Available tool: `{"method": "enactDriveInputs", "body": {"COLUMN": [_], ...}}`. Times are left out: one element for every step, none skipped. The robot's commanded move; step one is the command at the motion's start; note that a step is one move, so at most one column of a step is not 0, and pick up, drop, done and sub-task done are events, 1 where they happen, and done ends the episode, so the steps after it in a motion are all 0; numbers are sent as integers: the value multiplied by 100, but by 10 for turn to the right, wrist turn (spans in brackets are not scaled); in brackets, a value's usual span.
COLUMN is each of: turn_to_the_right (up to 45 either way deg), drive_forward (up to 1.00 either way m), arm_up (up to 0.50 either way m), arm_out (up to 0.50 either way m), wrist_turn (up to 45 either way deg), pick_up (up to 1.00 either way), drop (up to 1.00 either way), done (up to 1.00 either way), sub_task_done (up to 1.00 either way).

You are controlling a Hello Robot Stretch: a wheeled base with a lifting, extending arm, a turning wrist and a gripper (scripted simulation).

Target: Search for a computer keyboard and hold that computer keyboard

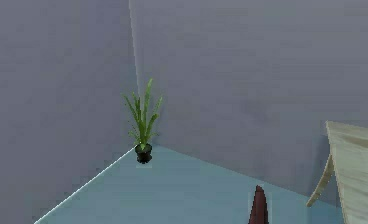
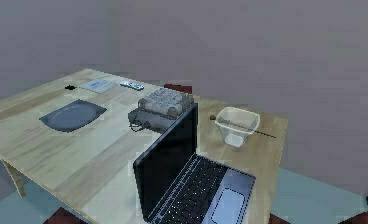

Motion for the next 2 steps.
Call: {"method": "enactDriveInputs", "body": {"turn_to_the_right": [0, 0], "drive_forward": [0, 0], "arm_up": [50, 38], "arm_out": [0, 0], "wrist_turn": [0, 0], "pick_up": [0, 0], "drop": [0, 0], "done": [0, 0], "sub_task_done": [0, 0]}}
